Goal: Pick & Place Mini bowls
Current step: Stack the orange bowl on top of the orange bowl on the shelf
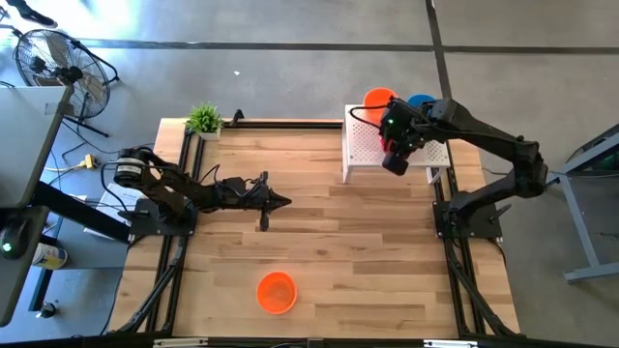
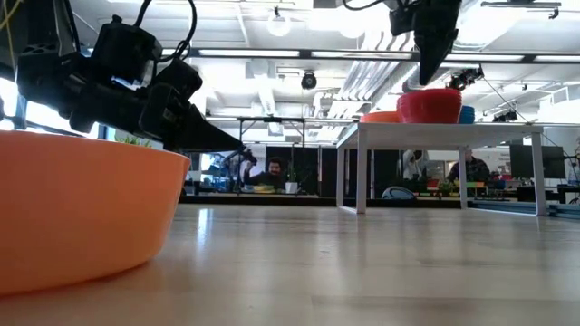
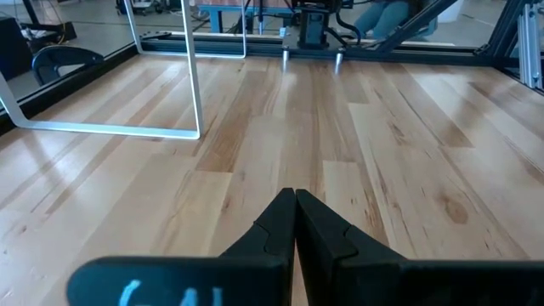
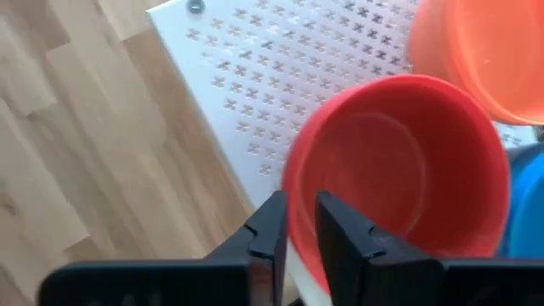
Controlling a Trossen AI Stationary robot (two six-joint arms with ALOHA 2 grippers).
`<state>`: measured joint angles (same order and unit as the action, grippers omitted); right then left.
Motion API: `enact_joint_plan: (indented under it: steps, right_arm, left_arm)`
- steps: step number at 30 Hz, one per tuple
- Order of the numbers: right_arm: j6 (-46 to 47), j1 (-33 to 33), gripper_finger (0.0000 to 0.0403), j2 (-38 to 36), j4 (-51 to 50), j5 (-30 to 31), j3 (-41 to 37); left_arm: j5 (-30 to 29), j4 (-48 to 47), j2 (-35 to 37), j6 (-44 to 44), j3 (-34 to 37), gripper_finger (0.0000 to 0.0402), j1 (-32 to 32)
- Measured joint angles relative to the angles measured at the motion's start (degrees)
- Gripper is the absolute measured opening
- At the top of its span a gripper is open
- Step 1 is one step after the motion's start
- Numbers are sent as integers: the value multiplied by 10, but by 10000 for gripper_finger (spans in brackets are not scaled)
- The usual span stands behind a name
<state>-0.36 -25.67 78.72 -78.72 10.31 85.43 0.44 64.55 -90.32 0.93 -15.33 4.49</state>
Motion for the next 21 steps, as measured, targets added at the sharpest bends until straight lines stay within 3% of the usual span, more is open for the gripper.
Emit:
enact_joint_plan:
  steps: [5,10,13,17,21]
  right_arm:
    - [-4,2,9,-3,25,-27,0]
    - [-28,36,8,-26,113,-84,-1]
    - [-50,71,2,-51,216,-138,-16]
    - [-82,122,4,-112,411,-199,-126]
    - [-91,176,1,-172,626,-203,-287]
  left_arm:
    - [0,-2,0,4,0,9,0]
    - [16,-29,0,6,0,9,0]
    - [47,-32,0,-7,0,9,-1]
    - [52,-35,0,-7,0,9,0]
    - [84,-82,0,19,0,9,0]
